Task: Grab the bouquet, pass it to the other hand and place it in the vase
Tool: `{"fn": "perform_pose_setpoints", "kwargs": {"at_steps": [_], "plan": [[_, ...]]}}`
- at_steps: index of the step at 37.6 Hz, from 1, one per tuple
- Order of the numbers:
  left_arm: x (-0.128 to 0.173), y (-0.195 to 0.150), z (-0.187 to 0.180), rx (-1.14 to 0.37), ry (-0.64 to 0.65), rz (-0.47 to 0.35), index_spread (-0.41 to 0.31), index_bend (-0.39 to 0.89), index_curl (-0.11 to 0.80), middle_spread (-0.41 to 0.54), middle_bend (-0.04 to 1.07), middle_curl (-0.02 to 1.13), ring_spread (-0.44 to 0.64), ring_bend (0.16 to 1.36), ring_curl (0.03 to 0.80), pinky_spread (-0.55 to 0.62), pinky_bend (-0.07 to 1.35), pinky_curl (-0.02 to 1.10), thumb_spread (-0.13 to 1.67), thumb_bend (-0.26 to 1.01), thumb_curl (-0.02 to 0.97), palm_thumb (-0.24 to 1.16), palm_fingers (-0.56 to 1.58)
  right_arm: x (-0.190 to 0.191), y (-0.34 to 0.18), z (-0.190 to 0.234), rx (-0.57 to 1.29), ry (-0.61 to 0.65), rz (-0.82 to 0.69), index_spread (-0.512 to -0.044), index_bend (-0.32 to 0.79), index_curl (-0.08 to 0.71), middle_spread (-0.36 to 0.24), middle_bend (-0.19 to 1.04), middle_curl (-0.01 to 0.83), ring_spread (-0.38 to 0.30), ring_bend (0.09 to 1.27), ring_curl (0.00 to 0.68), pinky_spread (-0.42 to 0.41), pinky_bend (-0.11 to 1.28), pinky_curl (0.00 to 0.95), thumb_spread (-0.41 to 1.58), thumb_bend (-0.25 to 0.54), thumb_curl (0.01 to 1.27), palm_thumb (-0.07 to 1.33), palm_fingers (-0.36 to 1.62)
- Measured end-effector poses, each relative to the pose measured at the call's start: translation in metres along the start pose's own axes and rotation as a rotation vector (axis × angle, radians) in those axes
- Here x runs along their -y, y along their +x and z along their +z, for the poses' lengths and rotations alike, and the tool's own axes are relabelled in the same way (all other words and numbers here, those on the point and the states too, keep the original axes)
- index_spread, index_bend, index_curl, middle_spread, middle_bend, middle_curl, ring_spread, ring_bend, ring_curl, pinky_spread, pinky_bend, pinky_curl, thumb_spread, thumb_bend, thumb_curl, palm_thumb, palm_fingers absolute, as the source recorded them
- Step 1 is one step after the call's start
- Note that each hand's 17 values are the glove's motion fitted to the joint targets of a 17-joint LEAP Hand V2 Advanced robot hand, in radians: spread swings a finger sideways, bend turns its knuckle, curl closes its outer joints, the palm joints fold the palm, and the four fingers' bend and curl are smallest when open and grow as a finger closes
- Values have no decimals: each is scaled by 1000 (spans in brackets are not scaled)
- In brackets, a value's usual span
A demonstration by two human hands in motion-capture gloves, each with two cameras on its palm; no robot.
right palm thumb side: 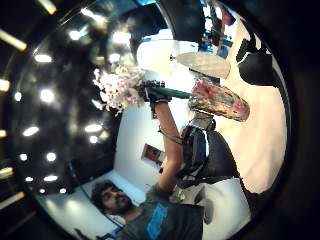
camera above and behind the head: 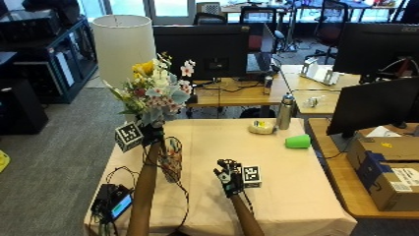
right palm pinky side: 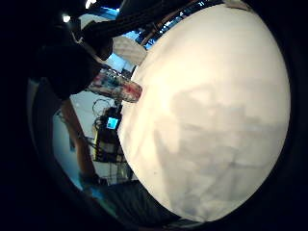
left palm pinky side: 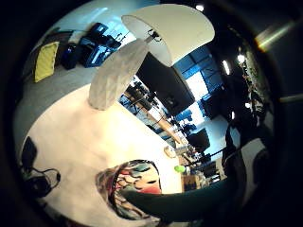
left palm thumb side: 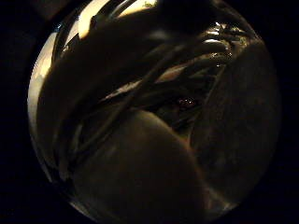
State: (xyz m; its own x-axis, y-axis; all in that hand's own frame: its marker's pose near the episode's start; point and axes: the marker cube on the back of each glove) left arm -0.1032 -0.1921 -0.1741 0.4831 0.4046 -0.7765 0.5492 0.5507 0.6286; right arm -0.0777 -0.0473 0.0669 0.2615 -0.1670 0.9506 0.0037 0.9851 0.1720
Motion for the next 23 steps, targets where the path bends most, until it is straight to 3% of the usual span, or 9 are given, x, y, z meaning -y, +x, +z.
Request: {"fn": "perform_pose_setpoints", "kwargs": {"at_steps": [10, 14, 16, 17, 18, 19, 20, 21, 23], "plan": [[-5, -23, 11, 76, -46, -101, -358, 190, 473, -374, 631, 512, -379, 787, 459, -417, 651, 448, 389, -41, 717, 748, 1384, 1, -6, 4, 61, -18, -80, -289, 141, 379, -144, 330, 452, -99, 296, 383, 231, 304, 350, 952, -25, 560, 817, 910], [-11, -22, 16, 27, -185, -189, -348, 121, 453, -372, 635, 513, -374, 796, 462, -420, 682, 456, 388, -44, 718, 741, 1342, 0, 2, 0, 8, -3, -27, -289, 147, 376, -145, 315, 451, -98, 283, 383, 239, 287, 349, 954, -25, 556, 817, 911], [-16, -18, 17, -15, -291, -243, -291, -71, 382, -361, 607, 507, -374, 830, 467, -426, 773, 477, 411, -65, 707, 703, 1167, -1, 10, -4, -58, 9, 22, -288, 146, 375, -145, 306, 449, -98, 279, 384, 240, 282, 350, 955, -25, 554, 817, 913], [-18, -16, 17, -31, -333, -261, -229, -219, 318, -345, 577, 499, -363, 848, 468, -395, 784, 475, 500, -88, 683, 645, 922, -2, 12, -5, -75, 11, 48, -288, 145, 374, -145, 304, 449, -97, 273, 385, 241, 280, 351, 955, -25, 553, 817, 914], [-21, -14, 16, -43, -360, -272, -210, -197, 298, -340, 589, 516, -361, 864, 482, -388, 806, 488, 521, -78, 676, 637, 908, -3, 13, -6, -81, 12, 63, -288, 144, 373, -145, 302, 449, -97, 270, 385, 242, 277, 351, 955, -24, 552, 817, 915], [-23, -13, 15, -47, -374, -272, -107, -233, 253, -287, 486, 488, -308, 848, 478, -269, 727, 473, 599, -117, 634, 551, 449, -3, 11, -6, -75, 11, 62, -288, 147, 373, -145, 295, 448, -97, 266, 385, 244, 273, 350, 955, -24, 551, 817, 911], [-25, -12, 14, -43, -377, -265, -68, -163, 256, -256, 498, 535, -286, 880, 530, -217, 751, 521, 626, -101, 621, 537, 331, -3, 8, -6, -58, 10, 46, -288, 147, 373, -145, 293, 449, -97, 262, 385, 245, 271, 351, 955, -24, 550, 818, 912], [-28, -13, 12, -28, -373, -251, 2, -101, 245, -154, 400, 520, -183, 842, 528, -83, 769, 541, 646, -94, 603, 521, 65, -3, 4, -5, -33, 7, 25, -288, 149, 374, -145, 289, 448, -97, 263, 387, 250, 260, 348, 957, -26, 548, 817, 909], [-33, -18, 11, 23, -362, -220, 76, -41, 221, -74, 381, 516, -87, 846, 524, 28, 774, 535, 683, -77, 577, 503, -11, -3, -2, -3, 11, 0, -5, -288, 149, 373, -145, 283, 448, -93, 255, 386, 253, 255, 350, 958, -25, 545, 817, 910]]}}
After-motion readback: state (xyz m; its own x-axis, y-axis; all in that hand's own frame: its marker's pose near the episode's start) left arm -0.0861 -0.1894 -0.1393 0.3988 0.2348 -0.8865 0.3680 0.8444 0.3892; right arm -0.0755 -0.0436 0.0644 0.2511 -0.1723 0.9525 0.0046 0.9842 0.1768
